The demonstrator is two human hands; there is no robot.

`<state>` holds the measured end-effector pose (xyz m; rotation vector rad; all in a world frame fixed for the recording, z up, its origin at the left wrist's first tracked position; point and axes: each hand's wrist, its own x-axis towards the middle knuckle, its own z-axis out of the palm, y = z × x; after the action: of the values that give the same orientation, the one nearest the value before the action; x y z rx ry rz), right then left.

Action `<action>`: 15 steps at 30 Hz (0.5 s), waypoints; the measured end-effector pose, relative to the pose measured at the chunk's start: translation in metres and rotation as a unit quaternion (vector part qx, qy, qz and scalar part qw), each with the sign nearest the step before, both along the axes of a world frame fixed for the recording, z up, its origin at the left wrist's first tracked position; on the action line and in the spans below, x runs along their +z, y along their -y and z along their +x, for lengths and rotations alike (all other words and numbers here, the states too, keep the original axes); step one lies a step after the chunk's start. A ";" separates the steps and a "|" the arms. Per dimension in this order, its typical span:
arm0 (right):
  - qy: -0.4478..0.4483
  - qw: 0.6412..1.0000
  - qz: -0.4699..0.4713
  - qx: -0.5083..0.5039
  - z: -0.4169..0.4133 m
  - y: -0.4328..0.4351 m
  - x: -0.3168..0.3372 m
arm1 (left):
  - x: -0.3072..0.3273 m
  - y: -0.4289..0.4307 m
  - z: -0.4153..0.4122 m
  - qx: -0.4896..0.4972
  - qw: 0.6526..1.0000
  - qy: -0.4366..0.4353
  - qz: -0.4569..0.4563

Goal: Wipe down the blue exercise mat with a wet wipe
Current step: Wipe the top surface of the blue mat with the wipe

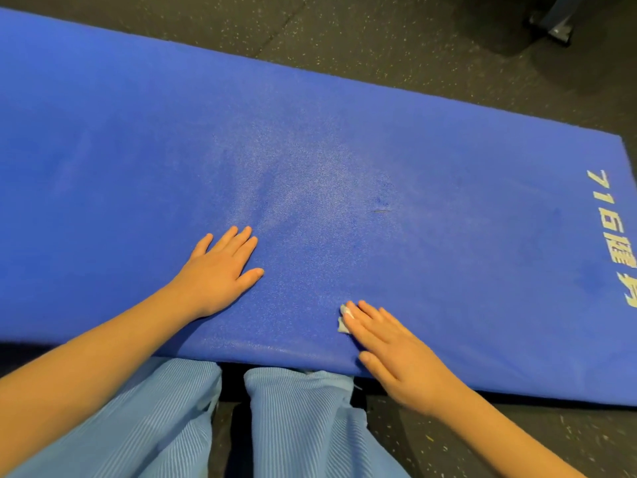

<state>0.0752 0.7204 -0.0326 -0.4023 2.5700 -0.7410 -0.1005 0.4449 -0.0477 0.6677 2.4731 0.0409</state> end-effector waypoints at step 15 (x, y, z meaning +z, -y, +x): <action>0.031 0.994 -0.009 -0.102 0.007 0.023 0.003 | 0.001 -0.001 0.003 0.001 1.000 -0.009 -0.002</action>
<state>0.0825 0.6970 -0.0297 -0.1205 2.5722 -0.8340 -0.0973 0.4460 -0.0472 0.6664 2.4903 0.0319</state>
